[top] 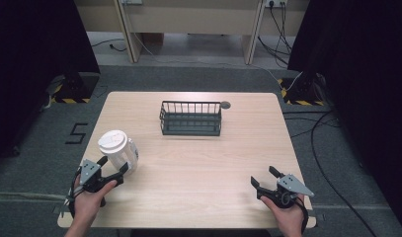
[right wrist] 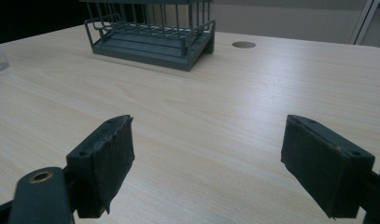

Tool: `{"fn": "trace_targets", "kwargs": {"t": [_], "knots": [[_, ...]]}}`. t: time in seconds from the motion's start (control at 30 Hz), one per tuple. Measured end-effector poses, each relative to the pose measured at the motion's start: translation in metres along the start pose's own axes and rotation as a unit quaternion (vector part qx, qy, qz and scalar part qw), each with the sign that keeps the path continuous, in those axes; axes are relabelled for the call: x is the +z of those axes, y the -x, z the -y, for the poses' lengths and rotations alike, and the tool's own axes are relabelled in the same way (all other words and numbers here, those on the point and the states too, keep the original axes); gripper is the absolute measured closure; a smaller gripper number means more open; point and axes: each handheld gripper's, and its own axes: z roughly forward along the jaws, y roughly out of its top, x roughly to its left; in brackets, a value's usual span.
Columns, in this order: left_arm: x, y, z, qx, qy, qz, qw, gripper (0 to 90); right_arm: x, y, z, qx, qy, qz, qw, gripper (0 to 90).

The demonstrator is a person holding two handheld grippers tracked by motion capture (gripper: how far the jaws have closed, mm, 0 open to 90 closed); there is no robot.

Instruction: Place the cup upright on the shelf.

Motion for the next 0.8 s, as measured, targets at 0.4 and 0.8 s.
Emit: {"fn": "trace_targets", "kwargs": {"t": [0.4,0.8], "knots": [[0.017,-0.003,-0.004,0.013,0.007,0.02,0.9997,12.1,0.0,0.0,0.0,0.001,-0.001,-0.003,1.0,17.9],[0.024,-0.008,0.001,0.013,0.014,0.034,0.9992,14.3,0.001,0.0,0.0,-0.001,-0.004,-0.003,1.0,18.2]]}}
